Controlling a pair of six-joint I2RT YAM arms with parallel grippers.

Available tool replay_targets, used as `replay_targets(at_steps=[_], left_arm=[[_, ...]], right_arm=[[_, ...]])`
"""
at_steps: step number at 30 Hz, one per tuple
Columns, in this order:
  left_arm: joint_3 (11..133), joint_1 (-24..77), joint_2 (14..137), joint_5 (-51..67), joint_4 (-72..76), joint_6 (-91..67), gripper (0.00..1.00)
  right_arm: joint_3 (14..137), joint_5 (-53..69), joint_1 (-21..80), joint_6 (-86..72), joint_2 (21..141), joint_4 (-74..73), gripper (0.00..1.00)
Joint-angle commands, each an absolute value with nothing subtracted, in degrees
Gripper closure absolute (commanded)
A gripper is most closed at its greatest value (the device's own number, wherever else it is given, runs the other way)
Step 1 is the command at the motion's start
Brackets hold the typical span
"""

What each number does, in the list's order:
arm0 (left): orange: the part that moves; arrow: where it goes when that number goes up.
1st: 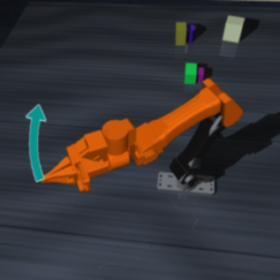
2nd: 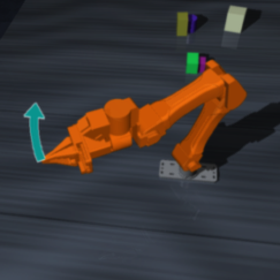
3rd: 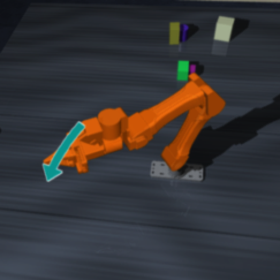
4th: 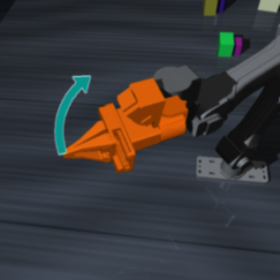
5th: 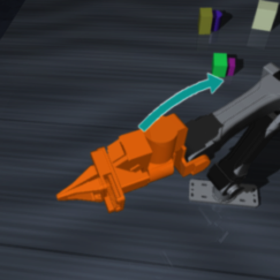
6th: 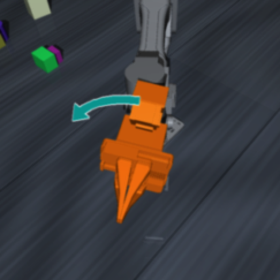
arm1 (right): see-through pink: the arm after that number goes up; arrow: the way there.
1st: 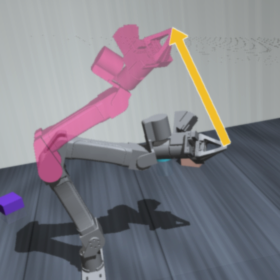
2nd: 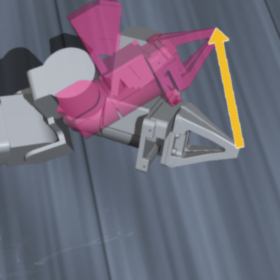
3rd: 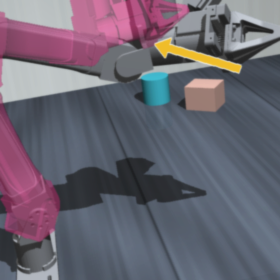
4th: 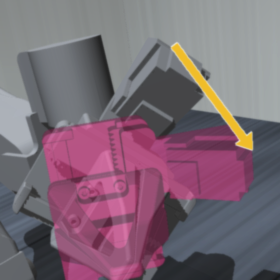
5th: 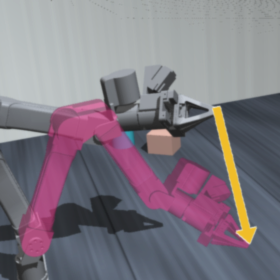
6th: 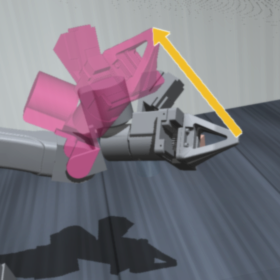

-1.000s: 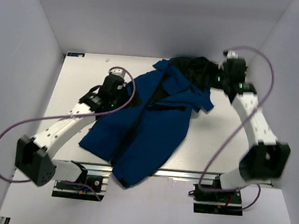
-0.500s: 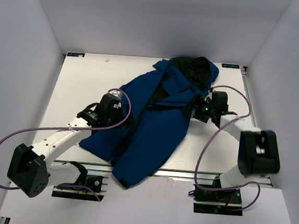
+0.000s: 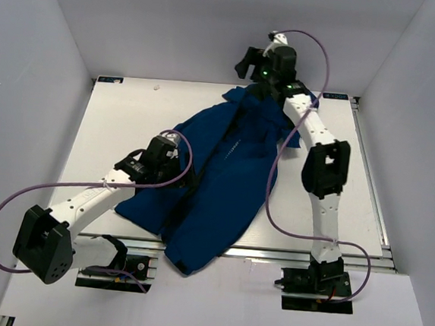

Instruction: Zip up the jacket

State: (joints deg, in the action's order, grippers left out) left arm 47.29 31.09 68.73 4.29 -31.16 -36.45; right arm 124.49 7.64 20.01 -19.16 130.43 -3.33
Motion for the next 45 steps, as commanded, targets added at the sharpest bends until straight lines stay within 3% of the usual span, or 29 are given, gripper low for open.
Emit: replay_targets(at_steps=[1, 3, 9, 13, 16, 20, 27, 36, 45], left_arm=[[48.08, 31.11, 67.85, 4.04, -31.73, -35.95, 0.02], [48.08, 31.11, 66.80, 3.69, -31.73, -35.95, 0.02], [49.13, 31.03, 65.48, -7.53, -35.06, -38.84, 0.02], [51.15, 29.80, 65.66, -14.93, -39.45, -41.83, 0.02], [51.59, 27.52, 65.56, -14.15, -38.94, -41.49, 0.02], [51.94, 26.37, 68.55, -15.99, -38.41, -41.05, 0.02], [49.49, 26.02, 70.84, -10.64, -35.34, -39.82, 0.02], [44.12, 26.02, 76.01, 2.60, -26.13, -35.07, 0.02], [50.08, 29.79, 94.38, 13.88, -17.67, -34.80, 0.02]], right_arm=[[134.99, 7.12, 22.67, -14.50, 136.58, -19.13, 0.11], [127.33, 7.90, 23.29, -13.72, 132.83, -18.29, 0.11], [101.72, 3.80, 28.38, -11.16, 105.86, -19.59, 0.11], [75.94, 1.58, 36.53, -17.91, 88.12, -22.33, 0.11], [64.03, -1.74, 43.03, -25.82, 83.86, -21.53, 0.11], [61.87, -3.60, 50.26, -30.23, 88.23, -23.11, 0.11], [60.03, -9.73, 50.54, -34.63, 96.32, -27.33, 0.11], [51.15, -10.27, 33.24, -29.89, 96.67, -26.80, 0.11], [71.34, -7.91, 18.47, -15.93, 114.22, -23.65, 0.11]])
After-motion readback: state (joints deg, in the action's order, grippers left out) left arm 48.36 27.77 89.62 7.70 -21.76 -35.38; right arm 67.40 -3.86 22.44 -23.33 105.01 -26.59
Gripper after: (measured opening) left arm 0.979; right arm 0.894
